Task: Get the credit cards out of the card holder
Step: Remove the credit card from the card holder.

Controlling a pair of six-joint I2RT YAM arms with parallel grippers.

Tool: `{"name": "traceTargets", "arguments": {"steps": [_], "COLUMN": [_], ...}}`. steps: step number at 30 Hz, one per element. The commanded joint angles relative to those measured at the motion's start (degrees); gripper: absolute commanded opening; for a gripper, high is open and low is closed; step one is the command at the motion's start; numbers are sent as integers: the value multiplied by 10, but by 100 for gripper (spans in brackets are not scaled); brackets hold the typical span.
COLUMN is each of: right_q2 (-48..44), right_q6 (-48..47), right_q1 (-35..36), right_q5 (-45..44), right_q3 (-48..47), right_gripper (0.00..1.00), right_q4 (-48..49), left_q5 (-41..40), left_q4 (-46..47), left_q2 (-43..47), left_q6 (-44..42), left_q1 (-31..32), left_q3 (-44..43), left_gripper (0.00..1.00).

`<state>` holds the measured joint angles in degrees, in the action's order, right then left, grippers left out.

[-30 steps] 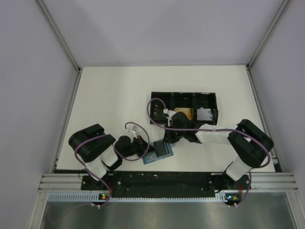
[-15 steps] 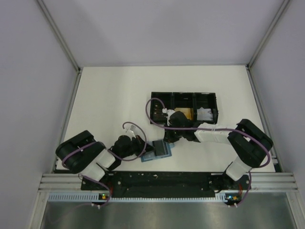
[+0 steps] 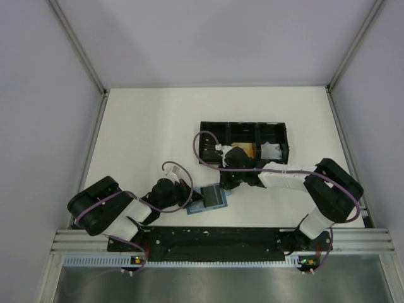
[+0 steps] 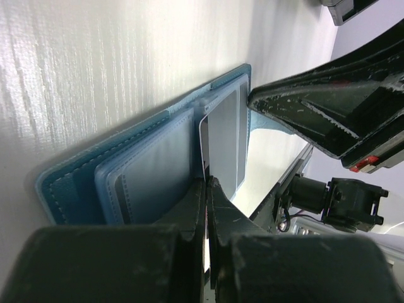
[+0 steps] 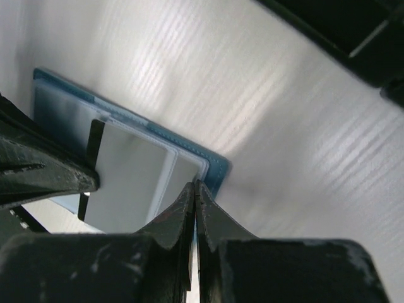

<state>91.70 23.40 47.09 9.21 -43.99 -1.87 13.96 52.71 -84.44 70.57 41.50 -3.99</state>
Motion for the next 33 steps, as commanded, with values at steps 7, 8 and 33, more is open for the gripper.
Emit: {"name": "traceTargets", "arguments": {"steps": [7,8,33], "right_q2": [-50,-49,15], "right_q6": [-8,-7,-8], "right_q1": [29,32,57], "right_q5": [17,19,6], "right_q3": [0,0,-44], "right_gripper": [0,0,0], "right_q4": [-82,-82,-65], "left_q5": [-22,-22,-31], "left_q4": [-86,-87,-115], "left_q2": [19,21,41], "left_q6": [-32,-34,-50], "left_q1": [1,1,6], "left_q3": [-2,-3,-14], "left_gripper": [0,0,0]}}
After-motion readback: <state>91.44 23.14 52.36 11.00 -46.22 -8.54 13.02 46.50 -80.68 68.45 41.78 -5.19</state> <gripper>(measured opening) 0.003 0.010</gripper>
